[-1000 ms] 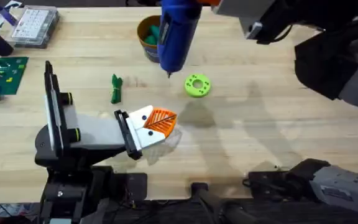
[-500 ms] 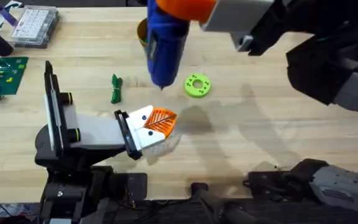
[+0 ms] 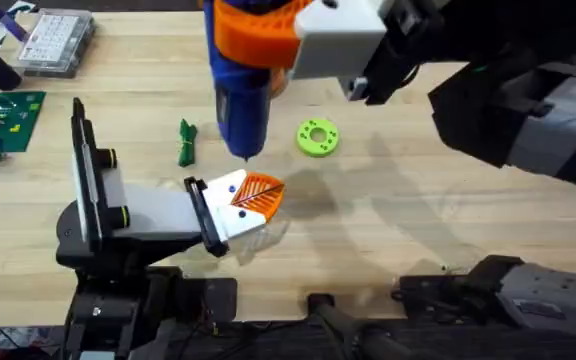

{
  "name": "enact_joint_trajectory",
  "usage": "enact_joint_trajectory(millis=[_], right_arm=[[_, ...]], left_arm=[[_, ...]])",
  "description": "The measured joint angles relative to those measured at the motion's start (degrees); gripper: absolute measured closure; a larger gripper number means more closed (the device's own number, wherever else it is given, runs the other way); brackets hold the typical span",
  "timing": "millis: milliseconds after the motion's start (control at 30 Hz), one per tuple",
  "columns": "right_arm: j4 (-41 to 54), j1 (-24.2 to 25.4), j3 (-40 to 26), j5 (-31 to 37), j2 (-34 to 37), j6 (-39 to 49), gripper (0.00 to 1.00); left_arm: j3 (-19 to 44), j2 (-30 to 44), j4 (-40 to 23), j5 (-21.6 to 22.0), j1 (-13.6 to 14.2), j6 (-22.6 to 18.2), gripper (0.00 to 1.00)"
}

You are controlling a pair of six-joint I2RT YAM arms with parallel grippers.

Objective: Pick up the gripper from the table and insert it into the empty holder that is missing its gripper. Then pick up a screw, insert it into the mounting hole, and use the screwdriver to tighten it. Finally, clean up the table by picking up the vegetable and placing it into the bucket.

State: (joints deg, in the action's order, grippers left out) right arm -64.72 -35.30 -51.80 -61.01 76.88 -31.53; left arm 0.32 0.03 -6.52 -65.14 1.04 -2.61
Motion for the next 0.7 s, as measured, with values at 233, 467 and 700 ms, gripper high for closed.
enact_joint_trajectory(millis=[233,467,700], right_arm=[[0.0,-0.8,-0.3,-0.6,0.0,1.0,0.975],[0.1,-2.1,-1.6,-0.9,0.0,2.0,0.975],[0.2,-2.0,-5.3,-3.1,1.9,2.1,0.975]], left_arm=[[0.0,0.0,0.0,0.0,0.0,0.0,0.982],[0.0,0.0,0.0,0.0,0.0,0.0,0.982],[0.0,0.0,0.0,0.0,0.0,0.0,0.982]])
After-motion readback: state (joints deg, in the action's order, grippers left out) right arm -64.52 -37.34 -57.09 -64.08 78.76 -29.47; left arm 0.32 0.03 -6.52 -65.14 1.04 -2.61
